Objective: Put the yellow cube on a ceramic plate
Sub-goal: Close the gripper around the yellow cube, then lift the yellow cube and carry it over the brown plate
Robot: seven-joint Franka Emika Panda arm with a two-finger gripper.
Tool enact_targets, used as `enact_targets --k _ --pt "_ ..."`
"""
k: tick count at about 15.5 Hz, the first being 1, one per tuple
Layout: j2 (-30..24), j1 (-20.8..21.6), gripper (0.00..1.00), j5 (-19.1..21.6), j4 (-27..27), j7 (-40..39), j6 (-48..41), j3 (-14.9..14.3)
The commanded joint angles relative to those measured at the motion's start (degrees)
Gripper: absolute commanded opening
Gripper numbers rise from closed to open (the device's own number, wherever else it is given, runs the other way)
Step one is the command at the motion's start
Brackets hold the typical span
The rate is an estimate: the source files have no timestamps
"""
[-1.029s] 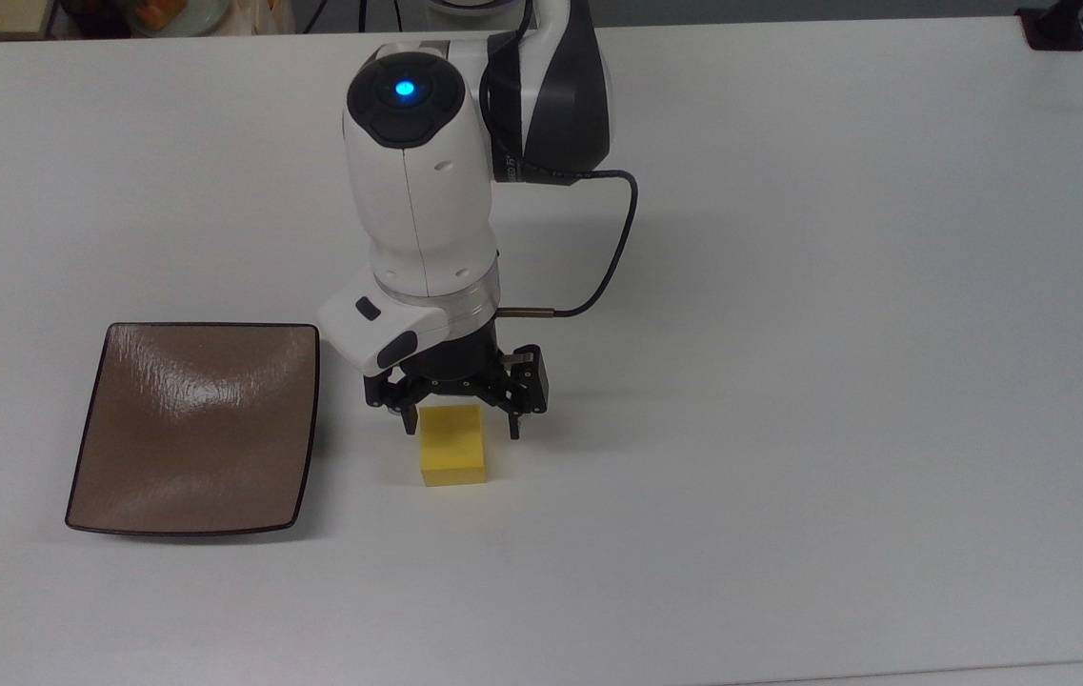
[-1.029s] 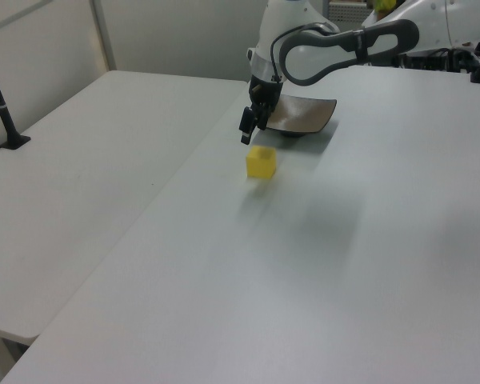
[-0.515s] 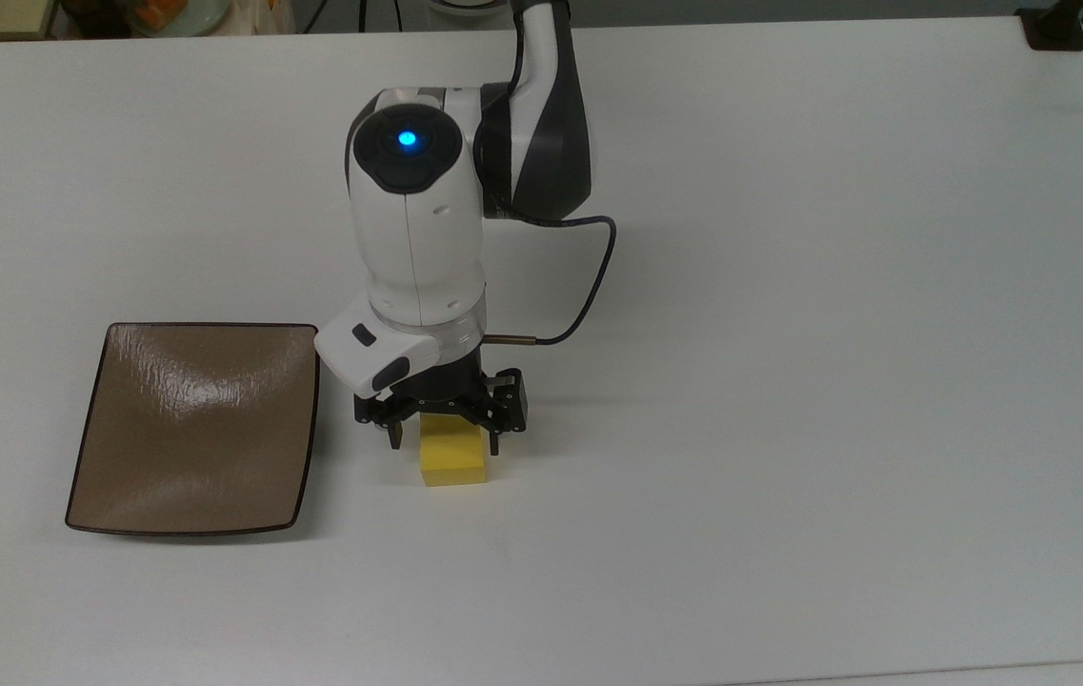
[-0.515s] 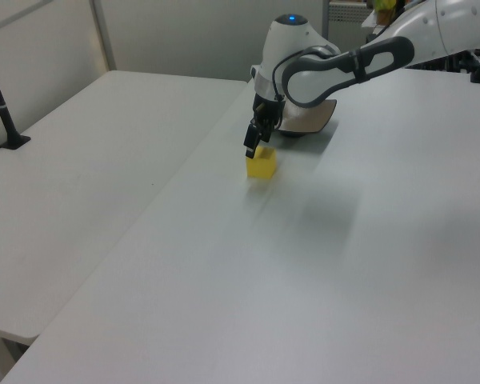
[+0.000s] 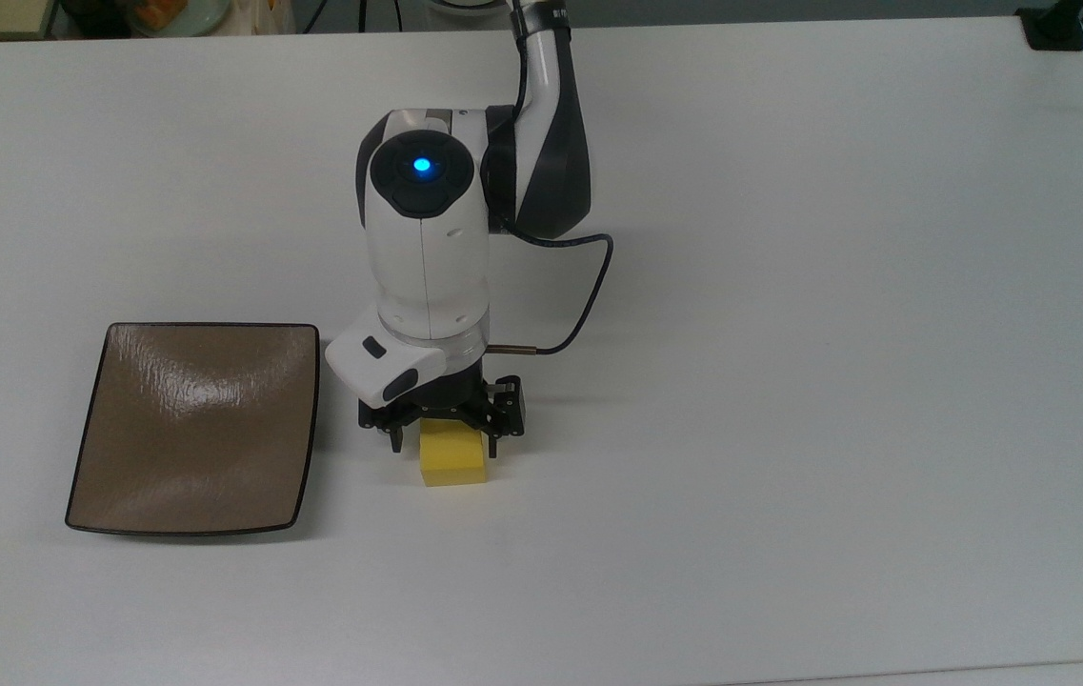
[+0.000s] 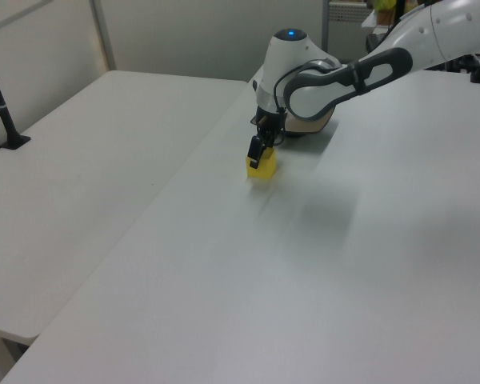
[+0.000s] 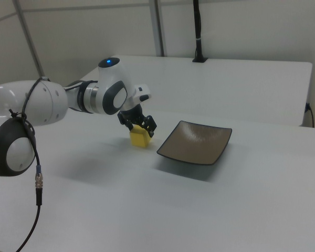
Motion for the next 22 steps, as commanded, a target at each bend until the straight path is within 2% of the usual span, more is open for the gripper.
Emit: enact_targets --k 1,3,7,8,13,18,22 --pt "-0.9 0.2 0.91 -0.8 -2.4 -0.1 2.6 -0.1" --pt "-0.9 0.1 0.71 -0.7 -2.4 0.0 2.6 0.0" --pt "-0.9 0.1 0.04 -0.7 -2.4 -0.1 2.6 -0.1" --pt "-1.1 0.1 0.0 -0.7 -2.4 -0.1 2.6 -0.1" --pt "-4.6 0.1 0.0 -0.1 -2.4 0.0 1.6 0.0" --pt "-12.3 -0.1 0.01 0.9 -5.1 0.2 -3.6 0.0" --pt "-18.2 -2.6 0.01 1.7 -7.6 -0.3 -5.6 0.3"
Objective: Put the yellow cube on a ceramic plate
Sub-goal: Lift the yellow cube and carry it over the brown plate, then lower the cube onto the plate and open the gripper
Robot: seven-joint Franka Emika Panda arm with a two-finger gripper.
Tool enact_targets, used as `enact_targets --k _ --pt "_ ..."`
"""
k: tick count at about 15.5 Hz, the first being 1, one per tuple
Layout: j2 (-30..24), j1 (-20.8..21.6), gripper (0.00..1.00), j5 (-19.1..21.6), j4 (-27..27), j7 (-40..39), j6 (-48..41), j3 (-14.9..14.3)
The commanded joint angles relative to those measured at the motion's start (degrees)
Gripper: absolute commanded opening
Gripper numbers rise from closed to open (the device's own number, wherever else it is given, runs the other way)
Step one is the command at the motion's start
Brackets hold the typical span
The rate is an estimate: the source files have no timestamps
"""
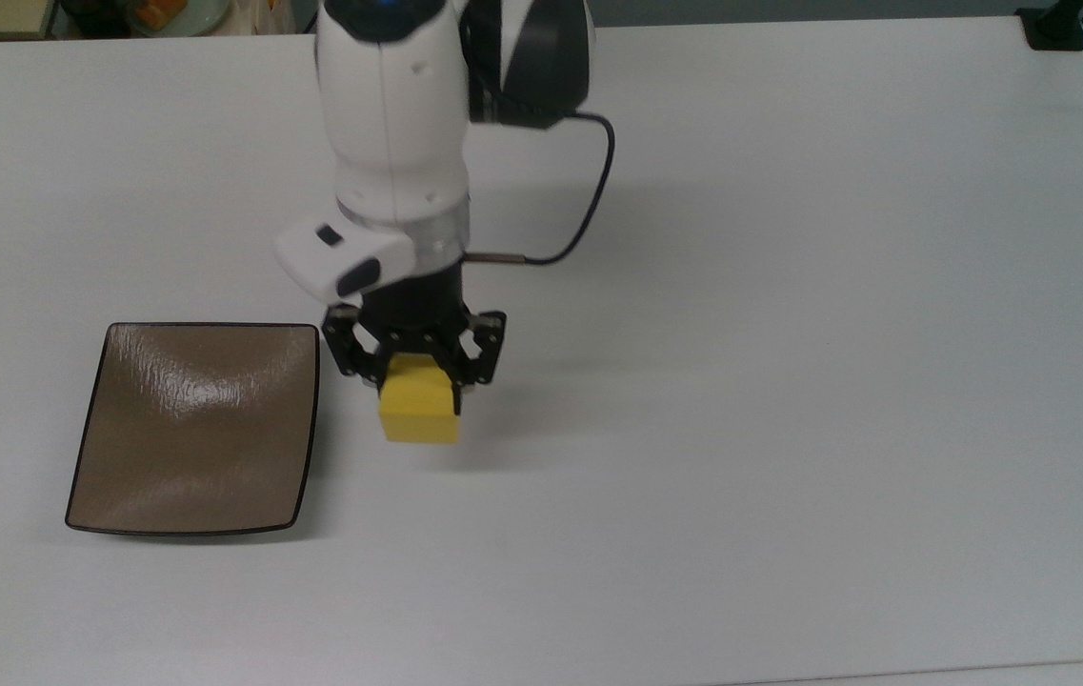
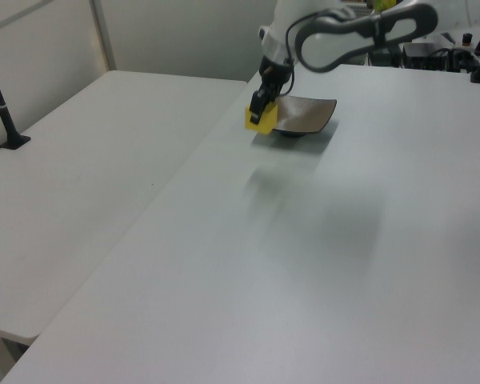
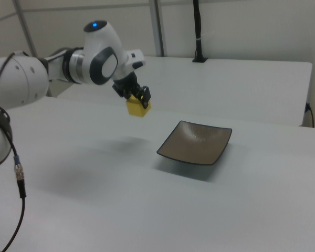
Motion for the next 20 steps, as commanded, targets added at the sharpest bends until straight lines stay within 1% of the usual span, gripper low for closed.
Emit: enact_targets --k 1,3,5,7,9,12,15,18,20 --pt "-6.8 -2.1 0.01 2.2 -5.6 -1.4 -2.5 0.3" --pt "-7.1 -2.6 0.01 3.8 -5.4 -3.6 -2.8 0.3" --pt "-7.1 -3.8 0.01 3.9 -5.2 -4.3 -2.9 0.4" --pt "-7.0 -6.2 0.02 3.4 -5.1 -5.1 -2.9 2.5" --pt "-6.7 -8.9 0.02 3.3 -5.0 -9.8 -2.8 4.0" --pt "-6.3 -11.6 0.02 3.6 -4.9 -18.3 -2.6 4.1" --pt "-4.9 -14.0 0.02 3.6 -3.8 -23.4 -2.2 4.1" --pt "-2.5 -15.3 0.02 3.5 -3.8 -25.6 -0.8 4.1" --pt "-1.5 -16.0 0.02 3.6 -4.1 -25.3 2.9 4.1"
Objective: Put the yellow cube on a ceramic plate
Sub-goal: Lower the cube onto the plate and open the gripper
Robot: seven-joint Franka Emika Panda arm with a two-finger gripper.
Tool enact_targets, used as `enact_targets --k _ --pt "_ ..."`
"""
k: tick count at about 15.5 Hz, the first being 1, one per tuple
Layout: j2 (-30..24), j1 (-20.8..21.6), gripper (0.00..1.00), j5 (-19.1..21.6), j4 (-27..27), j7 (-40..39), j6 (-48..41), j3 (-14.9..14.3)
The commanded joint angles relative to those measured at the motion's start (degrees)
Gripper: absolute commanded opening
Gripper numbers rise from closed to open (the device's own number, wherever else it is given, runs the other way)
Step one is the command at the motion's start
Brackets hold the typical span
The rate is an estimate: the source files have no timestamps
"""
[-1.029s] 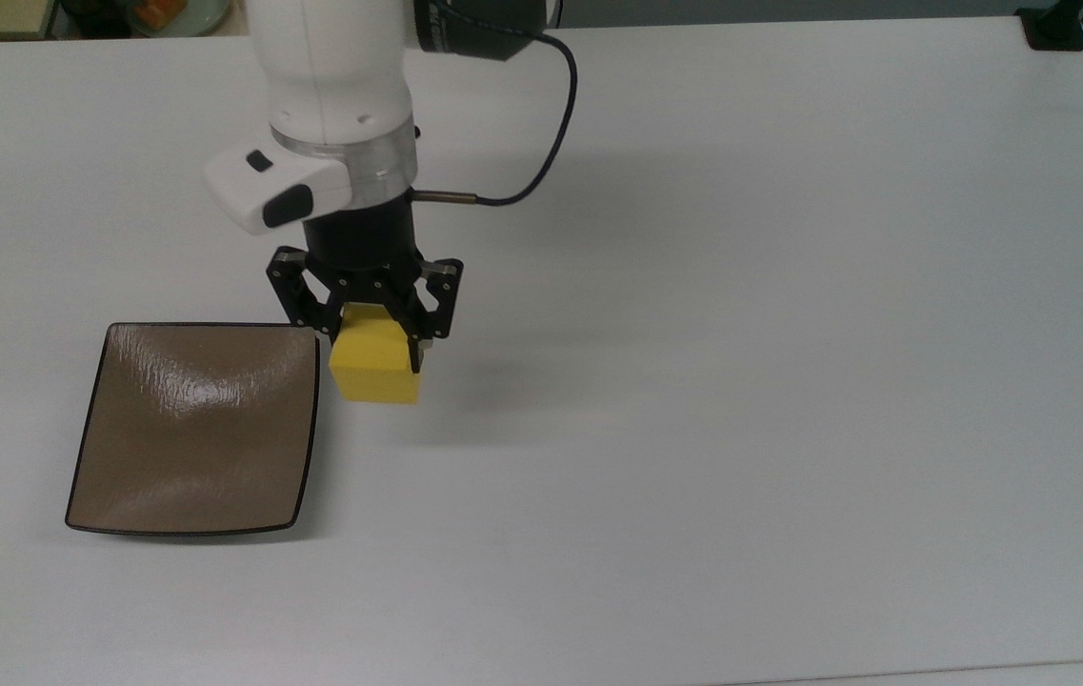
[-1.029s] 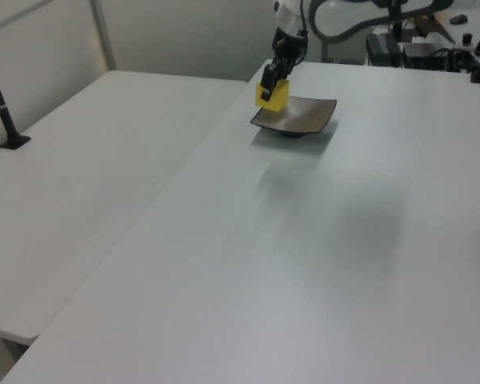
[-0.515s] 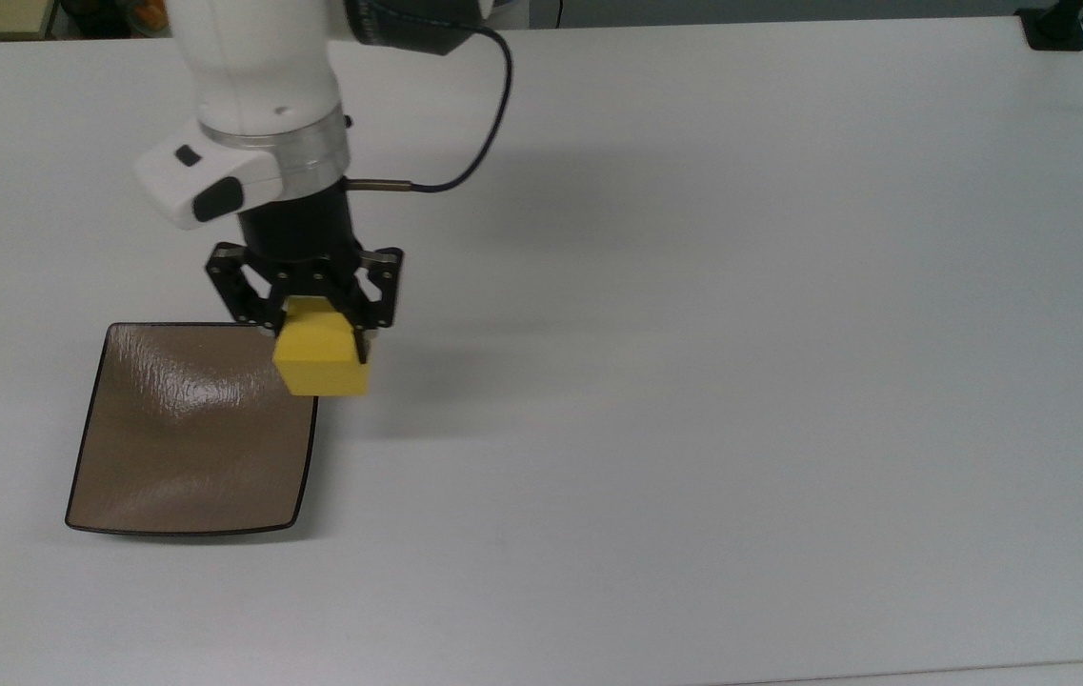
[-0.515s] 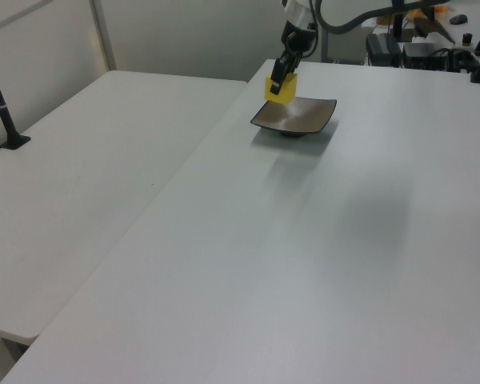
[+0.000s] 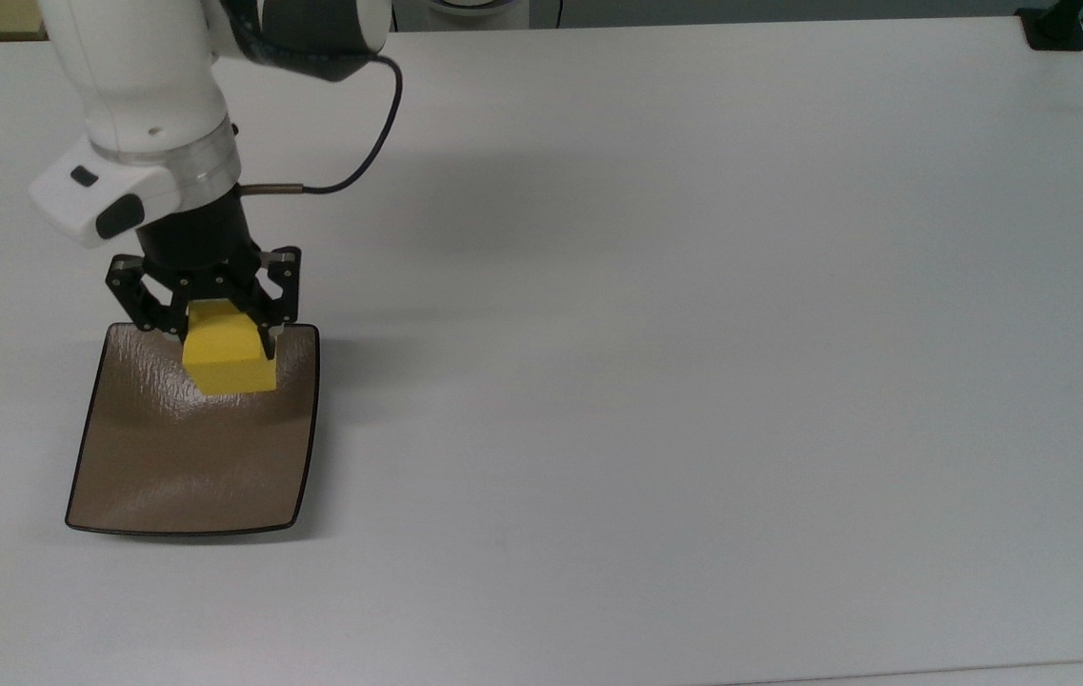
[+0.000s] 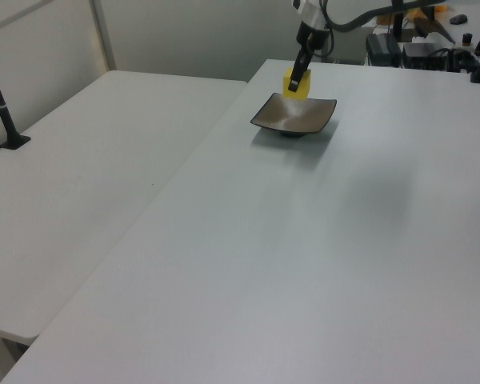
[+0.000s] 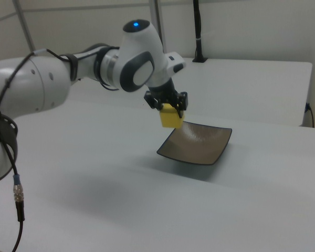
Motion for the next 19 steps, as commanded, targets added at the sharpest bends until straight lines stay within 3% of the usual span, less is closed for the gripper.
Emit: enact_targets --k 1,6,9,19 --pt "2.0 -1.3 0.02 0.8 -0.8 -1.3 5.8 0.6" --pt "4.5 -2.9 0.03 0.7 -0.6 -1.7 7.2 0.3" --pt "5.2 -2.9 0.03 0.9 -1.2 -1.2 12.6 0.1" --pt "8.8 -2.9 0.05 0.7 -1.1 -1.9 13.1 -0.3"
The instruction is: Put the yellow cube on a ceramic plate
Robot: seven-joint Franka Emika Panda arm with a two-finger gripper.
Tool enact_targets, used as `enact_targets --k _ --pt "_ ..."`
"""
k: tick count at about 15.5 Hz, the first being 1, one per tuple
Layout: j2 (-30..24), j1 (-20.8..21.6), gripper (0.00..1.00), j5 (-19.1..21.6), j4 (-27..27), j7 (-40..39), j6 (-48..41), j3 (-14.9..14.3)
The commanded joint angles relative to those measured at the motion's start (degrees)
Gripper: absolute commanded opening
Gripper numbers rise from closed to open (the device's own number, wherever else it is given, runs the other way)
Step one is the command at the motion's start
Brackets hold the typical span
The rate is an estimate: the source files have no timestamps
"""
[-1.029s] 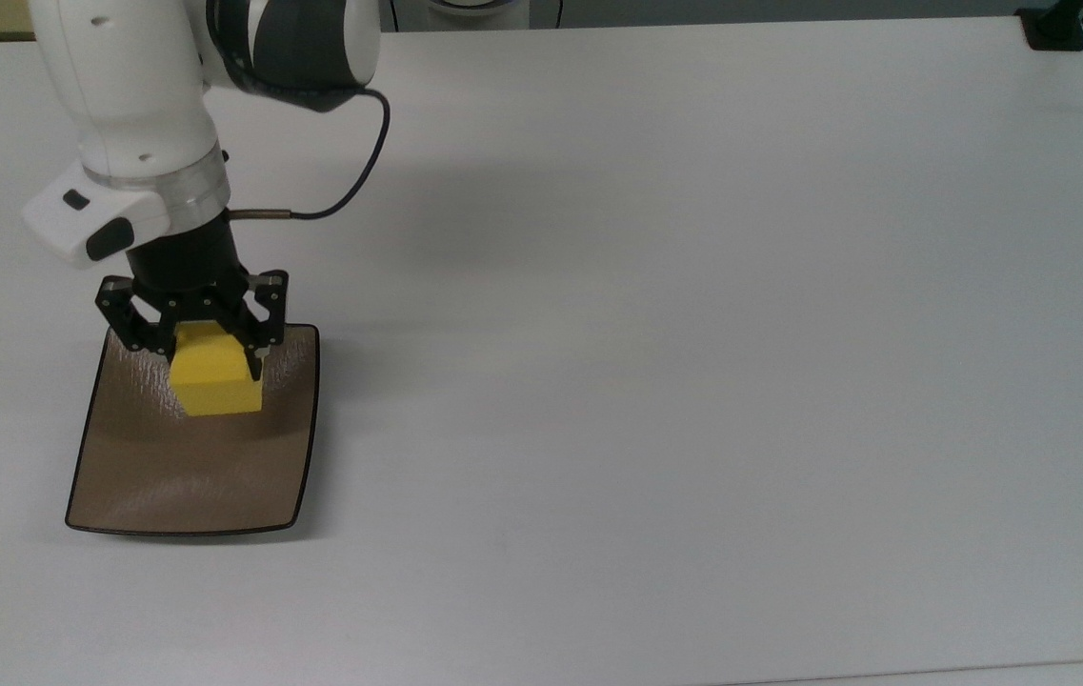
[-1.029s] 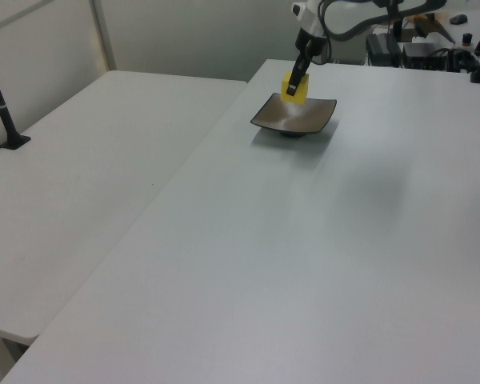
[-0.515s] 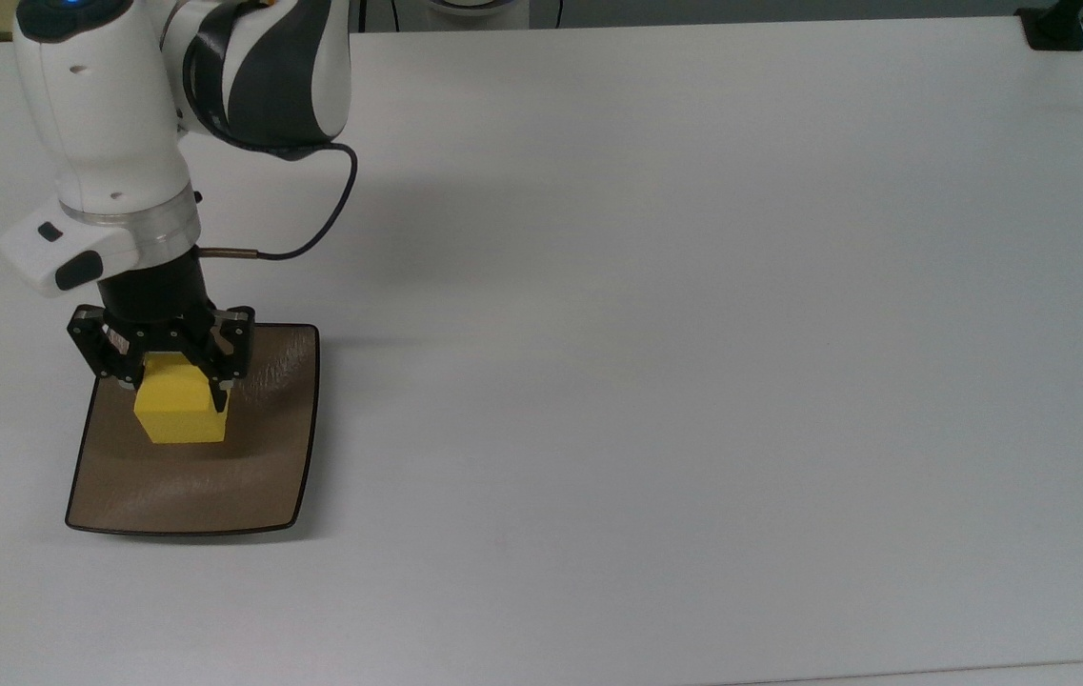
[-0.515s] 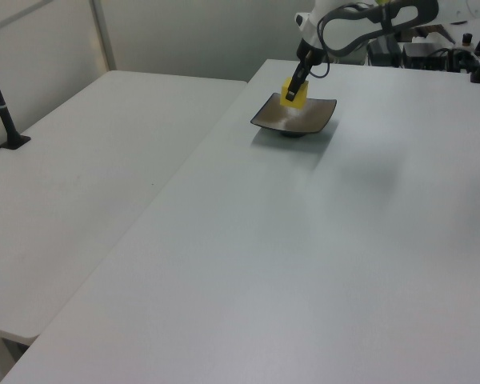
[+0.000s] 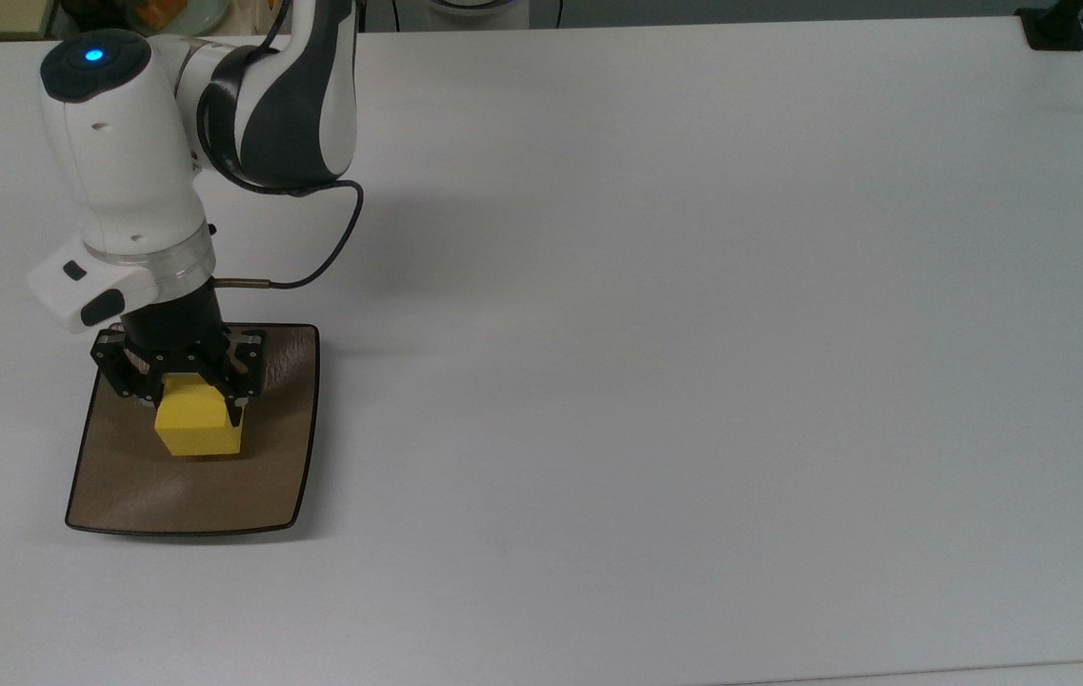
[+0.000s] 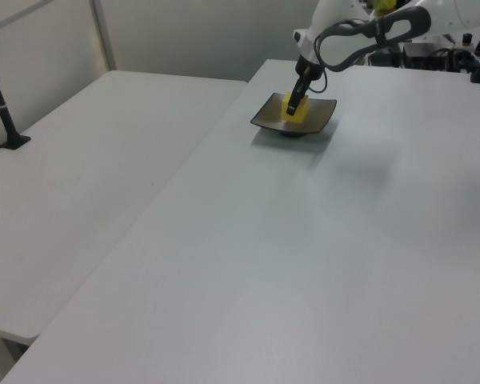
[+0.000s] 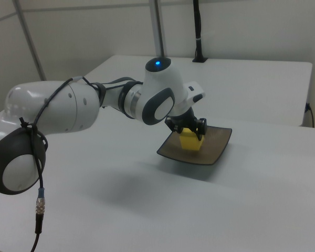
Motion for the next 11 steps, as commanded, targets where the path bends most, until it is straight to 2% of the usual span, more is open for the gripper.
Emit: enact_targets --k 1,3,4,6,7,8,11 --pt "-0.1 0.0 0.05 0.7 -1.0 -1.6 1.5 -0.3" --pt "0.1 0.0 0.13 0.7 -1.0 -1.3 1.5 -0.3" --pt "0.1 0.0 0.26 0.7 -1.0 -1.0 1.5 -0.3" --pt "0.1 0.0 0.55 0.9 -1.0 -0.9 1.5 -0.3" --pt "0.1 0.0 0.8 0.7 -1.1 -0.9 1.5 -0.3" --pt "0.0 0.1 1.0 0.4 -1.0 -0.9 1.5 -0.4" --pt "-0.8 0.1 1.0 0.3 -1.0 -0.9 1.4 -0.4"
